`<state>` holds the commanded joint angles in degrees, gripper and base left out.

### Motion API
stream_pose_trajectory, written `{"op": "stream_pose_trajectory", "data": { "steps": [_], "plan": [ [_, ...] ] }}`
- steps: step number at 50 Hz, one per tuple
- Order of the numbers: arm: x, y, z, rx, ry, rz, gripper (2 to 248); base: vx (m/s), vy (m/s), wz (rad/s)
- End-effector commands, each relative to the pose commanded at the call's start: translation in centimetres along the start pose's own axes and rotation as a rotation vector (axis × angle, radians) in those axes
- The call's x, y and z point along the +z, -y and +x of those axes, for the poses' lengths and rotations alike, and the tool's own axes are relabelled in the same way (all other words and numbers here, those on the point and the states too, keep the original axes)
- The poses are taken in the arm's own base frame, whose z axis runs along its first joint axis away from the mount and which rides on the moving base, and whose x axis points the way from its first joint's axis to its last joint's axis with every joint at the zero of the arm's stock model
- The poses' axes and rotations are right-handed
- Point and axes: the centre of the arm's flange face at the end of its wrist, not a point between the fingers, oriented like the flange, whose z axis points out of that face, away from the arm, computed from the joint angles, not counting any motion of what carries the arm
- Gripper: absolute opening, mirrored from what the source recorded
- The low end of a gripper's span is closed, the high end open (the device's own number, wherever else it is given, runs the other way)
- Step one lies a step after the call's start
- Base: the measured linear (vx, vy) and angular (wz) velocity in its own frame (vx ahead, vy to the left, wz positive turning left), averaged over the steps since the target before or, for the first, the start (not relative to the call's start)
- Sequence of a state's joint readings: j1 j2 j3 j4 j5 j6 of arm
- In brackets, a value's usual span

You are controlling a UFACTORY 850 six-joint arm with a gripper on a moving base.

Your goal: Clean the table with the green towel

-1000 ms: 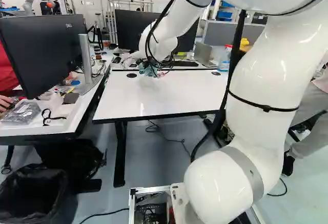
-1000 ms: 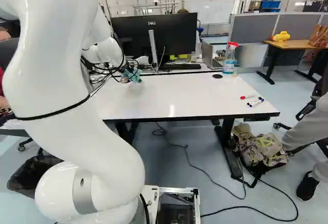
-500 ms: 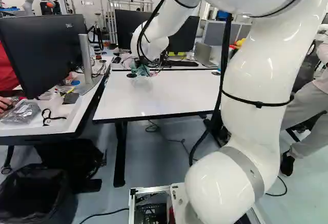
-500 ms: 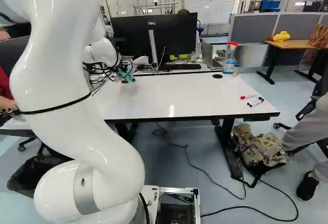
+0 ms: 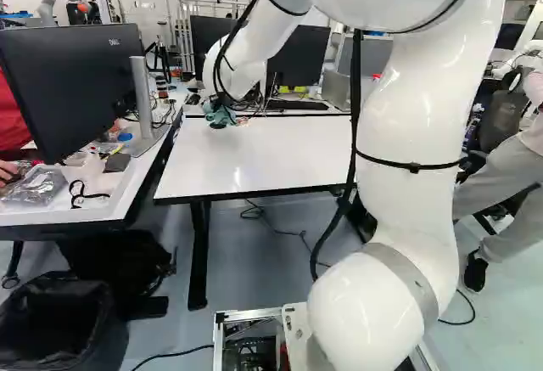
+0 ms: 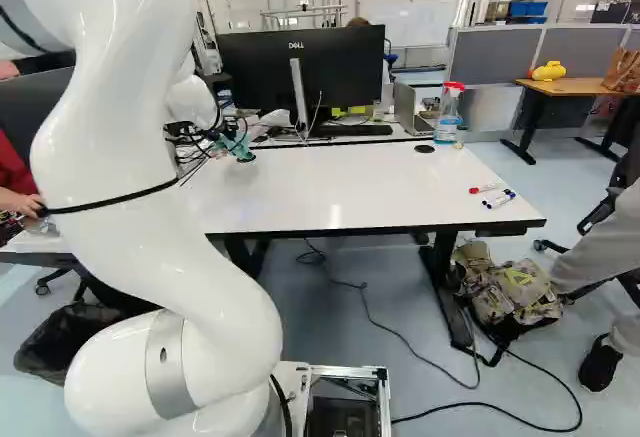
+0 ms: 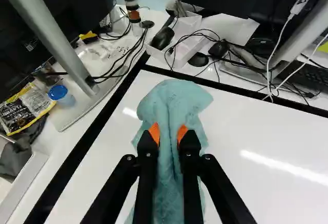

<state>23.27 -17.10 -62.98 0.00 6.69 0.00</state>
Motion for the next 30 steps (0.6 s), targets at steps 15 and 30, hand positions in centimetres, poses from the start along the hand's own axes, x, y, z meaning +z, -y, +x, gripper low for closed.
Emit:
{"op": "stream_pose_trajectory", "data": {
  "steps": [15,30],
  "plan": [
    [1.4,2.1,0.9,-0.021,-0.008,0.027,55,0.000,0.000,0.000],
    [2.9,4.2,1.9,-0.040,-0.017,0.053,55,0.000,0.000,0.000]
  ]
}}
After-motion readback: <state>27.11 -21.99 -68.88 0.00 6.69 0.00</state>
